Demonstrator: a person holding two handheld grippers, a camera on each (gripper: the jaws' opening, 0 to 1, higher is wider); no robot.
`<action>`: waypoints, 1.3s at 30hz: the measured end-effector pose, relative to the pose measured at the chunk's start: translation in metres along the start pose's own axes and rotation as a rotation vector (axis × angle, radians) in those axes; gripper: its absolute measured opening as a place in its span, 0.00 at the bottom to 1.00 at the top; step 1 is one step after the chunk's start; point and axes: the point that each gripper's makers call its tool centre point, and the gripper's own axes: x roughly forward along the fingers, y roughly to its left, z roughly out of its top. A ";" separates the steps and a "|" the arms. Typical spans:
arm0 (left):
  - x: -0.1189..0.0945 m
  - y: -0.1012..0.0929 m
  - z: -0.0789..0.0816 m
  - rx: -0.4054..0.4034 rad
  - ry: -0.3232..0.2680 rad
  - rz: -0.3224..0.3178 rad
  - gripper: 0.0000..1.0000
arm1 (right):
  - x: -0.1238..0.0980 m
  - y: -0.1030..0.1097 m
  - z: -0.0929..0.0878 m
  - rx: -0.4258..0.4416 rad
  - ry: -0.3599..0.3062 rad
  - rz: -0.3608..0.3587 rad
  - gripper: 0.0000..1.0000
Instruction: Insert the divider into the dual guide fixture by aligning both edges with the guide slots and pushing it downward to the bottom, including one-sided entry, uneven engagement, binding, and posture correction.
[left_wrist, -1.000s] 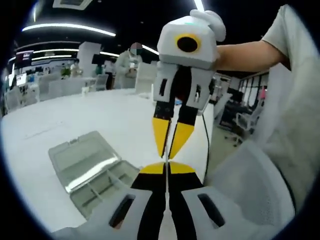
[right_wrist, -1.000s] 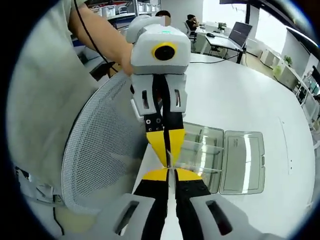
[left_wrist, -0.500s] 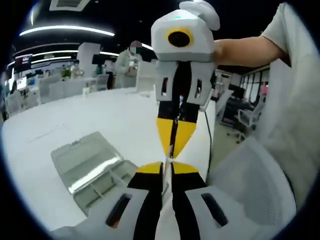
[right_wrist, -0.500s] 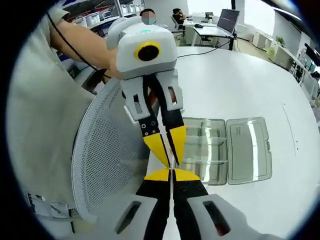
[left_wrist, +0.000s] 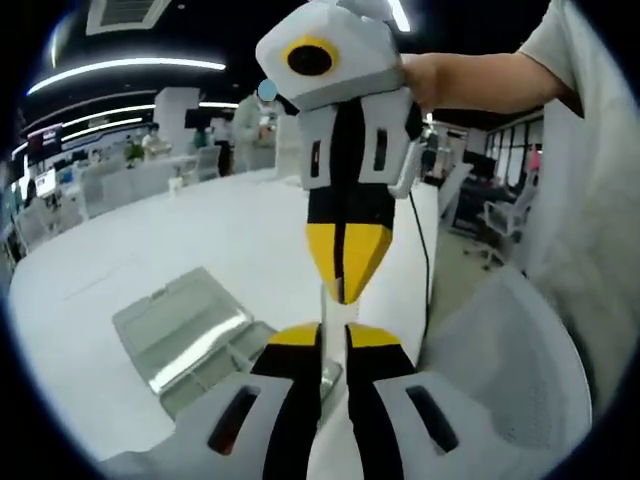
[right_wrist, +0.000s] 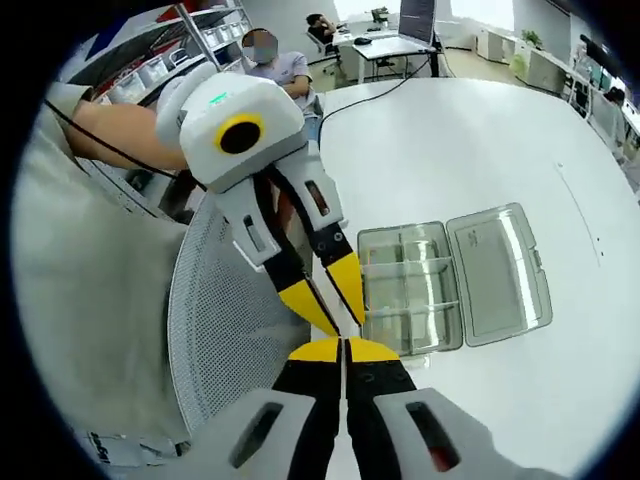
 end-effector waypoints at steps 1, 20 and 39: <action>0.000 0.000 0.000 0.001 0.004 -0.002 0.05 | 0.000 0.000 0.000 0.010 -0.003 0.001 0.00; -0.009 0.015 -0.012 -0.020 0.052 0.005 0.22 | 0.002 -0.006 0.021 0.057 0.017 -0.020 0.00; -0.040 0.043 -0.026 -0.076 0.049 0.070 0.40 | 0.026 -0.034 0.036 0.030 0.129 -0.068 0.00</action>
